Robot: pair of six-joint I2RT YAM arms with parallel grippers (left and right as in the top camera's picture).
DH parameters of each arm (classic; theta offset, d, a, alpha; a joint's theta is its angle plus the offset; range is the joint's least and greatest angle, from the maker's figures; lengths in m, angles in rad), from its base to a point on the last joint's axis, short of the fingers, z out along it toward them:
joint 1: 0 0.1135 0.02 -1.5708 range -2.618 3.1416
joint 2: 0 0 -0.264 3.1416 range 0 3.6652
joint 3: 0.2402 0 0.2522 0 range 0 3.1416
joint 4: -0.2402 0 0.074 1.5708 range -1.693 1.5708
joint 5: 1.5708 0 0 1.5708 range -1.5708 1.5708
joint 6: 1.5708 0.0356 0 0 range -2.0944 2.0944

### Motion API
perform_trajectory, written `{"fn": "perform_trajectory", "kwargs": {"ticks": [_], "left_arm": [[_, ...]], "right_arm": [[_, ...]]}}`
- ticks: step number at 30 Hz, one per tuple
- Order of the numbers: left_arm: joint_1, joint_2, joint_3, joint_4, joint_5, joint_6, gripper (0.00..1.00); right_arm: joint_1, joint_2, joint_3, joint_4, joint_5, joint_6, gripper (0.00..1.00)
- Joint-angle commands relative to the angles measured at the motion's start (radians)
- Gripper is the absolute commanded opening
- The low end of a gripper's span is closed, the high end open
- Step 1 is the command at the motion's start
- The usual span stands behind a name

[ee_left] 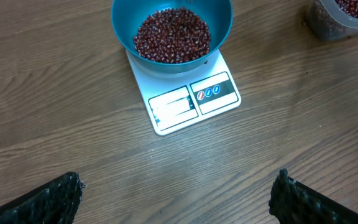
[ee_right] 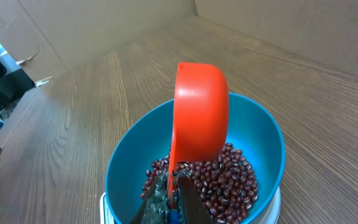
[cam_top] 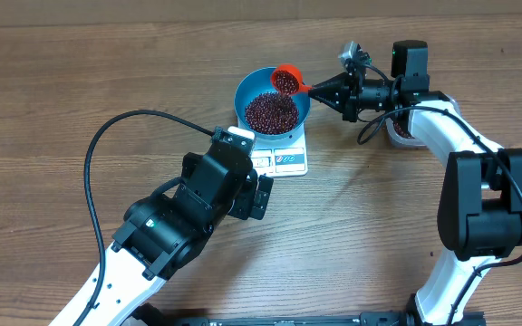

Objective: Scoop item into bowl and weigh 150g on scale
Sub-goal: 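Tip the red scoop over the blue bowl to pour beans in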

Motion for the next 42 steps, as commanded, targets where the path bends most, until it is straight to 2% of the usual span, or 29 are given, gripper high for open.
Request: {"fn": "perform_trajectory", "kwargs": {"ticks": [1, 20, 38, 42], "left_arm": [[0.0, 0.005, -0.002, 0.004, 0.005, 0.019, 1.0], [0.0, 0.005, -0.002, 0.004, 0.005, 0.019, 1.0], [0.0, 0.005, -0.002, 0.004, 0.005, 0.019, 0.99], [0.0, 0.005, -0.002, 0.004, 0.005, 0.019, 1.0]], "right_arm": [[0.002, 0.003, 0.003, -0.013, -0.003, -0.076, 0.04], [0.002, 0.003, 0.003, -0.045, 0.002, -0.162, 0.04], [0.002, 0.003, 0.003, -0.065, 0.002, -0.391, 0.04], [0.002, 0.003, 0.003, -0.015, 0.002, -0.391, 0.04]]}}
